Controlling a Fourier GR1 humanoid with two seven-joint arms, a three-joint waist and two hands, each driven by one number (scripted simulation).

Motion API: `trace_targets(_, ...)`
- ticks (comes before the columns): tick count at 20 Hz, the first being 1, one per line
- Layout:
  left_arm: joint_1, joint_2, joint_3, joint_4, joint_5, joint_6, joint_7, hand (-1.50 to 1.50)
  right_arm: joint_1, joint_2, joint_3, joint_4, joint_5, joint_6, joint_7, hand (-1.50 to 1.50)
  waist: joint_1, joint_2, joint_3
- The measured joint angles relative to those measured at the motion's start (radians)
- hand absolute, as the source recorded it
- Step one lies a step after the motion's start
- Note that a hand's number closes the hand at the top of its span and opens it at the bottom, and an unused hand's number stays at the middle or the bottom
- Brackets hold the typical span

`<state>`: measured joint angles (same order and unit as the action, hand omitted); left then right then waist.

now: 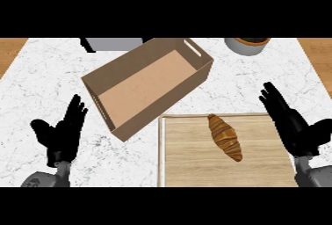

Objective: Pick the croissant from the tray and place it in the cardboard box

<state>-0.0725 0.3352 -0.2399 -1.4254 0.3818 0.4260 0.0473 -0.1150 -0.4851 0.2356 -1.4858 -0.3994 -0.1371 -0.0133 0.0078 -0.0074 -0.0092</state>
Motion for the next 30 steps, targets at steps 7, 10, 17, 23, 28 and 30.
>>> trace_targets(7, -0.026, 0.175, 0.006, 0.031, -0.139, -0.003, -0.001, 0.00, -0.141, -0.055, 0.062, -0.035, -0.039, 0.303, -0.049, -1.50, 0.040, 0.001, 0.009)
trace_targets(10, -0.031, 0.221, -0.002, 0.050, -0.179, -0.012, -0.004, 0.00, -0.201, -0.160, 0.129, -0.072, 0.142, 0.385, -0.152, -1.50, 0.049, 0.002, 0.010)
trace_targets(17, -0.050, 0.281, 0.011, 0.100, -0.226, -0.028, -0.016, 0.00, -0.164, -0.168, 0.150, 0.184, 0.177, 0.631, -0.599, -1.50, 0.037, 0.025, 0.015)
trace_targets(23, -0.072, 0.294, 0.015, 0.115, -0.241, -0.048, -0.005, 0.00, -0.300, -0.205, 0.168, 0.355, 0.362, 0.556, -0.772, -1.50, 0.045, 0.025, 0.015)
trace_targets(28, -0.084, 0.288, 0.013, 0.130, -0.257, -0.051, -0.007, 0.00, -0.433, -0.254, 0.256, 0.416, 0.550, 0.506, -0.815, -1.50, 0.047, 0.023, 0.012)
trace_targets(30, -0.088, 0.284, 0.018, 0.138, -0.259, -0.053, -0.009, 0.00, -0.475, -0.260, 0.300, 0.437, 0.617, 0.494, -0.829, -1.50, 0.042, 0.021, 0.011)
